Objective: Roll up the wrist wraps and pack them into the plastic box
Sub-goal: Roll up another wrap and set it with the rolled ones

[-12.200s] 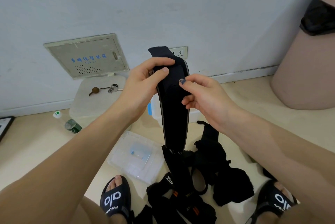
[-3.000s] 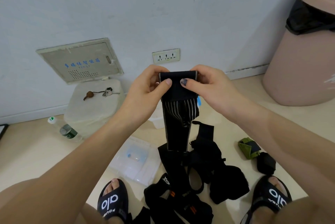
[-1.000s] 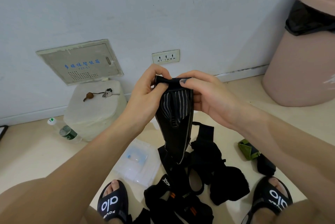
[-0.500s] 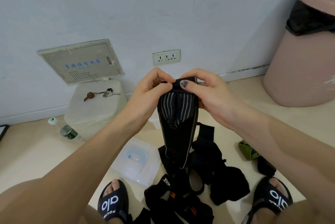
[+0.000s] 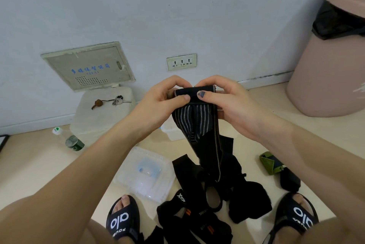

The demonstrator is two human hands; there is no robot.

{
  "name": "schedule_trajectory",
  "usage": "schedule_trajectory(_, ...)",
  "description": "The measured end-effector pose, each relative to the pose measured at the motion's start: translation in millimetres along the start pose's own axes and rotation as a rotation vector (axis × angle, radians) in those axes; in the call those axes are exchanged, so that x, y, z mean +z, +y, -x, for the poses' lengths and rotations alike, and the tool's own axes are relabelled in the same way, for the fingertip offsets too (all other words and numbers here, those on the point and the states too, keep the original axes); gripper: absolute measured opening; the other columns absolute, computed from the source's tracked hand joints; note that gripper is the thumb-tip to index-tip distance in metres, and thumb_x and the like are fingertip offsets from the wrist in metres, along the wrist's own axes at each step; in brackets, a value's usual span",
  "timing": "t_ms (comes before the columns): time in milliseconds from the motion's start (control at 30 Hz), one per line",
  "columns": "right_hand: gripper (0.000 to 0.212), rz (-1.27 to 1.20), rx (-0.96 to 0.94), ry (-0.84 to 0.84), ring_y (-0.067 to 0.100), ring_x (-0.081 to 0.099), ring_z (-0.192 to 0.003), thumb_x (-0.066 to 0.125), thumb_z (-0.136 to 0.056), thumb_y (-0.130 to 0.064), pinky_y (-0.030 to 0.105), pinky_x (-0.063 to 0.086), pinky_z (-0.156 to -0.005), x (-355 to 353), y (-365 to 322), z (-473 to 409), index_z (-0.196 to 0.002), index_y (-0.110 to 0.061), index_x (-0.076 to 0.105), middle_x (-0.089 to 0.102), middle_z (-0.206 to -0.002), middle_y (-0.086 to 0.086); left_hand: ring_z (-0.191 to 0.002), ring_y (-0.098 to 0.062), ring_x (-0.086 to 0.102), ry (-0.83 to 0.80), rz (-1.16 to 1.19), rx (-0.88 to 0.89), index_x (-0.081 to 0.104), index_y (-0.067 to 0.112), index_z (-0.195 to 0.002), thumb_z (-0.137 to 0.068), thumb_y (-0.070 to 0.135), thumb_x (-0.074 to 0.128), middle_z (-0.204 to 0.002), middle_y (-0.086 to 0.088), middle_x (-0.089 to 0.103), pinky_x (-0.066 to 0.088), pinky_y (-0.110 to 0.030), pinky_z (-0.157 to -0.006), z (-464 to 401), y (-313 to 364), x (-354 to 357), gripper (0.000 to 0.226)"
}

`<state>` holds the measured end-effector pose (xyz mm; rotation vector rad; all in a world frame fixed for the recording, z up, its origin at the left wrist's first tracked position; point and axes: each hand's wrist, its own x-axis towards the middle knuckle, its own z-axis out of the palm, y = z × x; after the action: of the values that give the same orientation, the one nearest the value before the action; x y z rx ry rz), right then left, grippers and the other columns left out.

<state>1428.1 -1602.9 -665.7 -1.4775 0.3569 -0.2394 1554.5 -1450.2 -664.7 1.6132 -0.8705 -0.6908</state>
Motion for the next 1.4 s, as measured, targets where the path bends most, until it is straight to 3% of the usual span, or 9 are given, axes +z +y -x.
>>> schedule_trajectory(100, 0.007, -0.024, 0.052, -0.021, 0.015, 0.070, -0.079, 0.065, -0.099, -0.016, 0.029, 0.056, -0.072, 0, -1, 0, -0.103, -0.016, 0.071, 0.070, -0.084, 0.002, -0.081, -0.018, 0.055, 0.011, -0.071, 0.070, 0.064, 0.013, -0.106, -0.099, 0.005, 0.060, -0.086, -0.011, 0.060, 0.043, -0.034, -0.075, 1, -2, 0, 0.011)
schedule_trajectory(200, 0.013, -0.010, 0.031, 0.004, 0.017, 0.070, -0.081, 0.066, -0.099, -0.024, 0.033, 0.059, -0.077, 2, 1, -1, -0.101, -0.012, 0.072, 0.069, -0.086, 0.005, -0.084, -0.015, 0.057, 0.050, -0.132, 0.141, 0.064, 0.016, -0.101, -0.094, 0.008, 0.059, -0.087, 0.004, 0.064, 0.046, -0.035, -0.078, 0, -2, 2, 0.012)
schedule_trajectory(433, 0.010, 0.036, -0.051, 0.053, 0.026, 0.069, -0.084, 0.070, -0.095, -0.007, 0.053, 0.057, -0.094, 3, 2, -4, -0.102, -0.013, 0.073, 0.067, -0.089, 0.017, -0.082, -0.015, 0.054, 0.143, -0.042, 0.123, 0.063, 0.018, -0.087, -0.087, 0.006, 0.061, -0.082, -0.002, 0.061, 0.043, -0.032, -0.076, 1, -2, 10, 0.012)
schedule_trajectory(533, 0.012, 0.031, -0.058, 0.036, 0.026, 0.067, -0.081, 0.070, -0.093, -0.003, 0.048, 0.057, -0.089, 3, 3, -4, -0.100, -0.013, 0.072, 0.066, -0.088, 0.019, -0.074, -0.014, 0.051, 0.153, 0.055, 0.039, 0.063, 0.019, -0.082, -0.085, 0.000, 0.061, -0.074, 0.003, 0.059, 0.039, -0.028, -0.068, 2, 0, 12, 0.019)
schedule_trajectory(700, 0.018, 0.020, -0.105, 0.059, 0.024, 0.067, -0.081, 0.072, -0.090, 0.001, 0.044, 0.055, -0.088, 1, 5, -5, -0.095, -0.016, 0.073, 0.068, -0.085, 0.013, -0.085, -0.017, 0.055, 0.041, 0.196, -0.079, 0.062, 0.023, -0.098, -0.090, 0.025, 0.056, -0.093, -0.004, 0.059, 0.045, -0.028, -0.072, 2, 3, 11, 0.009)
schedule_trajectory(800, 0.020, 0.052, -0.143, 0.074, 0.021, 0.069, -0.083, 0.073, -0.089, 0.002, 0.045, 0.056, -0.092, 0, 4, -4, -0.095, -0.017, 0.073, 0.072, -0.086, 0.008, -0.083, -0.010, 0.058, 0.049, 0.121, -0.051, 0.059, 0.021, -0.107, -0.107, 0.024, 0.050, -0.090, 0.002, 0.058, 0.050, -0.024, -0.076, 5, 2, 14, 0.010)
schedule_trajectory(1000, 0.022, 0.023, -0.076, 0.049, 0.023, 0.071, -0.092, 0.077, -0.086, -0.004, 0.051, 0.056, -0.101, -5, 3, -5, -0.104, -0.016, 0.072, 0.073, -0.092, 0.005, -0.084, -0.018, 0.058, 0.032, 0.159, 0.024, 0.061, 0.020, -0.111, -0.098, 0.020, 0.059, -0.092, -0.005, 0.061, 0.047, -0.024, -0.072, 5, 0, 11, 0.014)
schedule_trajectory(1200, 0.017, -0.024, 0.046, -0.031, 0.019, 0.074, -0.085, 0.066, -0.100, -0.023, 0.027, 0.059, -0.073, -3, -2, 1, -0.113, -0.014, 0.071, 0.074, -0.090, 0.003, -0.093, -0.020, 0.063, 0.040, 0.195, 0.054, 0.064, 0.022, -0.109, -0.092, 0.015, 0.061, -0.100, -0.001, 0.063, 0.051, -0.030, -0.079, 6, -1, 7, 0.019)
schedule_trajectory(1400, 0.018, -0.018, -0.065, 0.035, 0.022, 0.072, -0.087, 0.070, -0.095, -0.009, 0.036, 0.058, -0.082, -2, 2, -3, -0.112, -0.013, 0.074, 0.071, -0.094, 0.011, -0.088, -0.016, 0.063, 0.047, 0.161, 0.070, 0.061, 0.025, -0.110, -0.094, 0.010, 0.060, -0.098, 0.005, 0.064, 0.052, -0.028, -0.078, 6, -2, 9, 0.022)
